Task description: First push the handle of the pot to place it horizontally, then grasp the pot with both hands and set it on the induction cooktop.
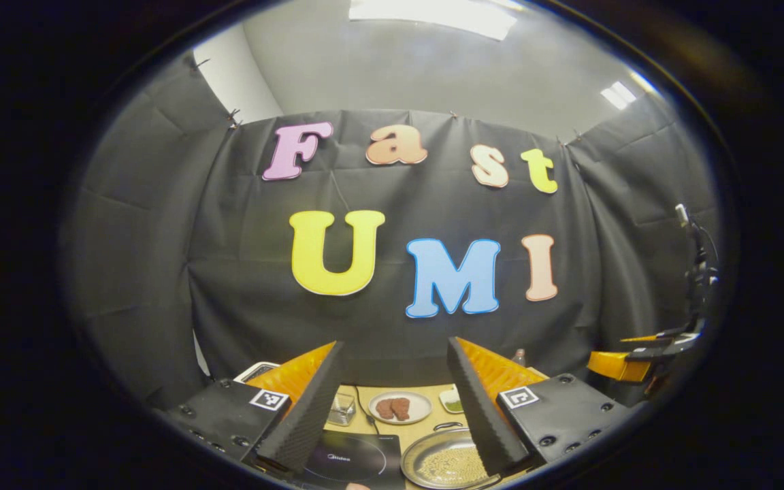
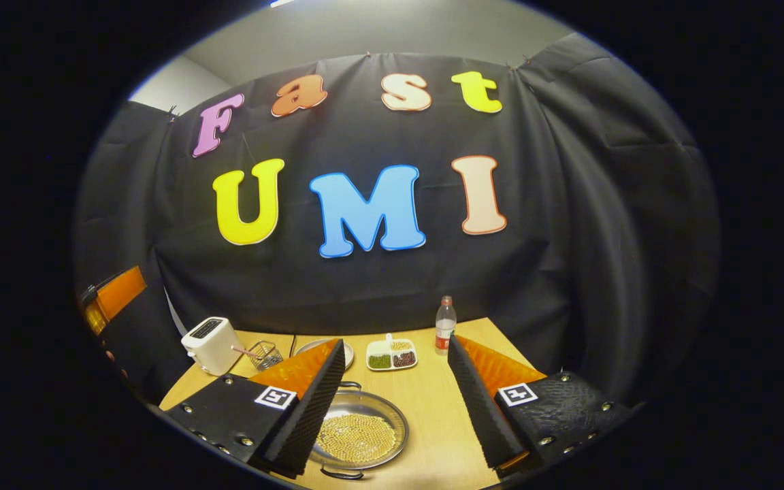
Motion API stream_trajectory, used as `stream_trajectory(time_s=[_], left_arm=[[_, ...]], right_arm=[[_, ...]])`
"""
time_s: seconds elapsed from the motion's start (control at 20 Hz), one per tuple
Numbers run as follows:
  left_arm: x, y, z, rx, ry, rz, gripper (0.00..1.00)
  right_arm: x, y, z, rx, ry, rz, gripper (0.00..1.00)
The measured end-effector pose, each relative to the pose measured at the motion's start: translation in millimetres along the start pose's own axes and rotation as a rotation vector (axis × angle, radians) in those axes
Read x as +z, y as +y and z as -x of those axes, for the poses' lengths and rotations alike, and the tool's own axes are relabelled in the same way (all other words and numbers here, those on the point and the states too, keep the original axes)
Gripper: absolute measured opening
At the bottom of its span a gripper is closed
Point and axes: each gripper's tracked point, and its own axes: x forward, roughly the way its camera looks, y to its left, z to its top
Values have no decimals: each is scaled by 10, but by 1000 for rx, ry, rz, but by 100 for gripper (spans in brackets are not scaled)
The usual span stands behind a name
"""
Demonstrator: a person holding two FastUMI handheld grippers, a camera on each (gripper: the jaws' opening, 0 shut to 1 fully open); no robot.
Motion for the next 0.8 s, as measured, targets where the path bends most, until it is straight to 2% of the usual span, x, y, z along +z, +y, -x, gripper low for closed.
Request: stream_trajectory(time_s=[0.05,0.1,0.15,0.2,0.25,0.3,0.35,0.4,0.8], left_arm=[[-7,4,-13,0,0,-2,95],[-9,4,-17,-1,2,-6,99],[-34,8,-16,-1,5,-10,97],[-24,8,-31,-2,6,-12,95],[-34,6,-30,-2,4,-14,97],[-40,12,-27,-1,3,-14,97],[-40,27,-20,1,4,-15,97],[-47,45,-19,2,7,-17,97],[-194,252,1,43,38,-16,99]], right_arm=[[-52,6,-19,1,23,-6,91],[-102,15,-29,6,41,-10,79],[-165,13,-48,3,61,-10,80],[-243,15,-59,8,86,-15,74],[-346,72,-72,27,120,-22,55],[-418,83,-79,27,152,-29,54],[-489,52,-95,26,175,-40,35],[-558,99,-105,42,198,-50,27],[-1207,348,-152,117,393,32,25]])
